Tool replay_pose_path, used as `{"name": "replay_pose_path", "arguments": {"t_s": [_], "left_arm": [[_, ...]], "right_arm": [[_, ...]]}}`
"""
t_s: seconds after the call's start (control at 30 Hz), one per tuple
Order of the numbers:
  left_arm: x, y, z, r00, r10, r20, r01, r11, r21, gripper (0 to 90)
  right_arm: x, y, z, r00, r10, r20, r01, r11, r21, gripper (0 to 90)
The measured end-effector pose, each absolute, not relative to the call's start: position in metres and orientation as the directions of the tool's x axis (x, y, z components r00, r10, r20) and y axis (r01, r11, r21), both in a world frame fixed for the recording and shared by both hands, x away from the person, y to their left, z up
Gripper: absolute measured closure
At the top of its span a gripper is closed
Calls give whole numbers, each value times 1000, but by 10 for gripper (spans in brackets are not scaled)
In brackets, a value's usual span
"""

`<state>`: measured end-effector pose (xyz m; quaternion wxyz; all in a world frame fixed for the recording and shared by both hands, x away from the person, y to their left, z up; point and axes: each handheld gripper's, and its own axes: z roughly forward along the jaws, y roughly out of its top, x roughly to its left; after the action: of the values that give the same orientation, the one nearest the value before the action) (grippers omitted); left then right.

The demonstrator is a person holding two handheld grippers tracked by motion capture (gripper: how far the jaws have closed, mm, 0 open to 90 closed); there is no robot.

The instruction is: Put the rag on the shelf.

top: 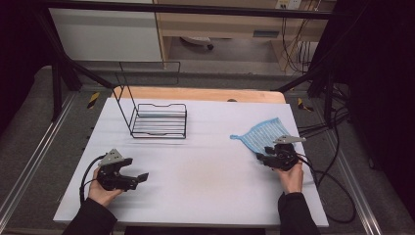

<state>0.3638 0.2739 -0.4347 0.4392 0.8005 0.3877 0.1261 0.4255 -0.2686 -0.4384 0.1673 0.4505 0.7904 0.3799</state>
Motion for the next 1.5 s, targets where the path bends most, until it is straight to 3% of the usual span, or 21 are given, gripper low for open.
{"name": "replay_pose_path", "arguments": {"t_s": [0.43,0.67,1.07,1.5], "left_arm": [[364,272,-436,673,728,-134,513,-328,793,83],[364,272,-436,670,730,-137,515,-324,794,84],[365,272,-437,671,729,-135,516,-329,791,85],[365,273,-436,672,728,-137,517,-328,791,86]], "right_arm": [[432,-263,-451,-528,848,-51,554,389,736,545],[431,-263,-452,-516,851,-96,546,413,729,660],[432,-263,-450,-479,873,-95,570,391,723,808],[426,-261,-442,-472,880,-46,611,364,703,853]]}}
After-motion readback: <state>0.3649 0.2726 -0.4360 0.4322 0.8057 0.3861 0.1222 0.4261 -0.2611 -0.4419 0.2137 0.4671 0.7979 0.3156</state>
